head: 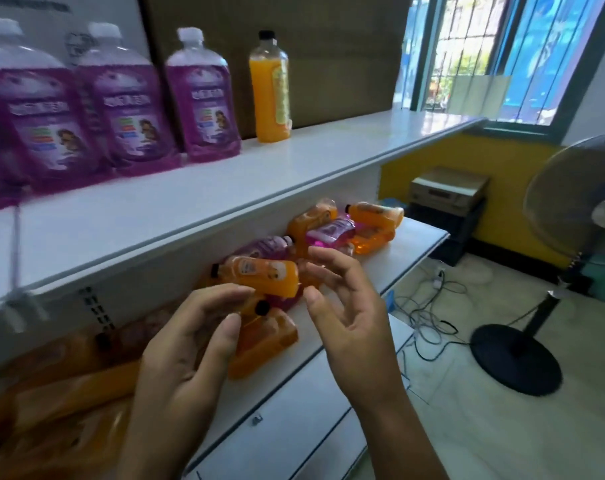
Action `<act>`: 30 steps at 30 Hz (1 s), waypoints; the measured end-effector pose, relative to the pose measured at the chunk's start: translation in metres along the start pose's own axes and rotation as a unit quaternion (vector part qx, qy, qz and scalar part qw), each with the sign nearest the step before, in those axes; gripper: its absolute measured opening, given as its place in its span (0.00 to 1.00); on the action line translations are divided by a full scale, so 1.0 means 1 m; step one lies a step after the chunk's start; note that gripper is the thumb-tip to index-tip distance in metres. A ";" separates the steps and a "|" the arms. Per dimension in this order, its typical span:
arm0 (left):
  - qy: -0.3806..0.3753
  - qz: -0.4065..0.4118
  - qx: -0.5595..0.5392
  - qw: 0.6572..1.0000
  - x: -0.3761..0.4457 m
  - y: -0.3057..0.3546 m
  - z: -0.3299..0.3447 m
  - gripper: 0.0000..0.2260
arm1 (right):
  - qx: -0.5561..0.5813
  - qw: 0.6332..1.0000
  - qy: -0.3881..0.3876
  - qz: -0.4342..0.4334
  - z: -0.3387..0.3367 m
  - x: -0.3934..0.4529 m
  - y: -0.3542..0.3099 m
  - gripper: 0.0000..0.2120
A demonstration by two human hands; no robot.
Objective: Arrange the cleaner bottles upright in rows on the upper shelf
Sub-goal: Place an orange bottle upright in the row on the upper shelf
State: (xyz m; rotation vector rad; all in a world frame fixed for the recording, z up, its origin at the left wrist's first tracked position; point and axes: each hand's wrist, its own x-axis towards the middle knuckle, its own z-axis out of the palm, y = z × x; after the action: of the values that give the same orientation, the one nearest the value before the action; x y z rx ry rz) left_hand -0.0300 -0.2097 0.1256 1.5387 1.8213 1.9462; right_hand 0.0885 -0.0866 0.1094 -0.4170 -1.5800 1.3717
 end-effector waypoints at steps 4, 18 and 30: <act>-0.029 -0.046 -0.014 0.998 0.019 -0.014 0.074 0.10 | -0.054 0.998 0.018 0.018 -0.061 0.016 0.012 0.18; -0.092 -0.103 0.001 0.990 0.059 -0.051 0.297 0.09 | -0.139 0.982 0.069 0.110 -0.255 0.058 0.053 0.17; -0.065 -0.183 0.101 0.976 0.131 -0.139 0.345 0.09 | -0.189 0.965 0.064 0.173 -0.318 0.115 0.120 0.17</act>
State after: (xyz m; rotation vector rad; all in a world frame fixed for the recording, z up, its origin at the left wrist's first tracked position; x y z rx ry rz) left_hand 0.0592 0.1617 0.0262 1.2271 2.1170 1.5036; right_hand 0.2552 0.2180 0.0196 -1.0344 -1.7157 1.2610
